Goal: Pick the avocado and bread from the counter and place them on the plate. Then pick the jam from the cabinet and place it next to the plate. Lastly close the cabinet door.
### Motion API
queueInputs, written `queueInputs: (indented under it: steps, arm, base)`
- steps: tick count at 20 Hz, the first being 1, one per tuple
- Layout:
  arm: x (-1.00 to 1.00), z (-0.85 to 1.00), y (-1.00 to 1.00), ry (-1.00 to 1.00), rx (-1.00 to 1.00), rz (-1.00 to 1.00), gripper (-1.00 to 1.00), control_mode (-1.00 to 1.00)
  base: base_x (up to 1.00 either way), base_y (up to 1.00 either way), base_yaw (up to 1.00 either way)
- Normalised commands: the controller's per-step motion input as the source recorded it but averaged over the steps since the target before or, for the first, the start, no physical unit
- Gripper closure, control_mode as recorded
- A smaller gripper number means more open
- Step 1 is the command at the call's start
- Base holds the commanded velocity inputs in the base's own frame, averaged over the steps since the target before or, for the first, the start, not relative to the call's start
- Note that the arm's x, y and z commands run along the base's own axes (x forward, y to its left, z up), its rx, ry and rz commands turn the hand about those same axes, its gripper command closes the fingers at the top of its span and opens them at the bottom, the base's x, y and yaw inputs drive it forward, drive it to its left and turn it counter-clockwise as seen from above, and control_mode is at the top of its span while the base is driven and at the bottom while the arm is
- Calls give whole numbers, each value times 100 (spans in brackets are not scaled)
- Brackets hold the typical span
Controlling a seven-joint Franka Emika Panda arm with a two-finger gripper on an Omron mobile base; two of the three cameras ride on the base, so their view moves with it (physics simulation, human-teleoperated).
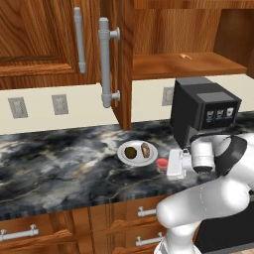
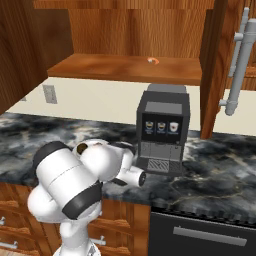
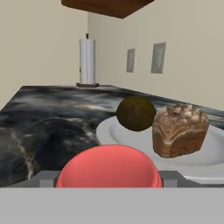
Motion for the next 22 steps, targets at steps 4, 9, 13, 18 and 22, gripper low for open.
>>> queueInputs:
  steps: [4,9,13,18,22]
  arm:
    - [26,-23,0,0,0,2,100,-100]
    - [21,-31,0,0,0,3,100,-100]
    - [0,-29,0,-3,1,6,100,-100]
    - [0,-16,0,-12,2,5,-100,-100]
    - [-5,5,0,-5,0,3,-100,-100]
  base:
    - [0,0,0]
    - [0,0,0]
    - [0,0,0]
    - [0,0,0]
    - [0,0,0]
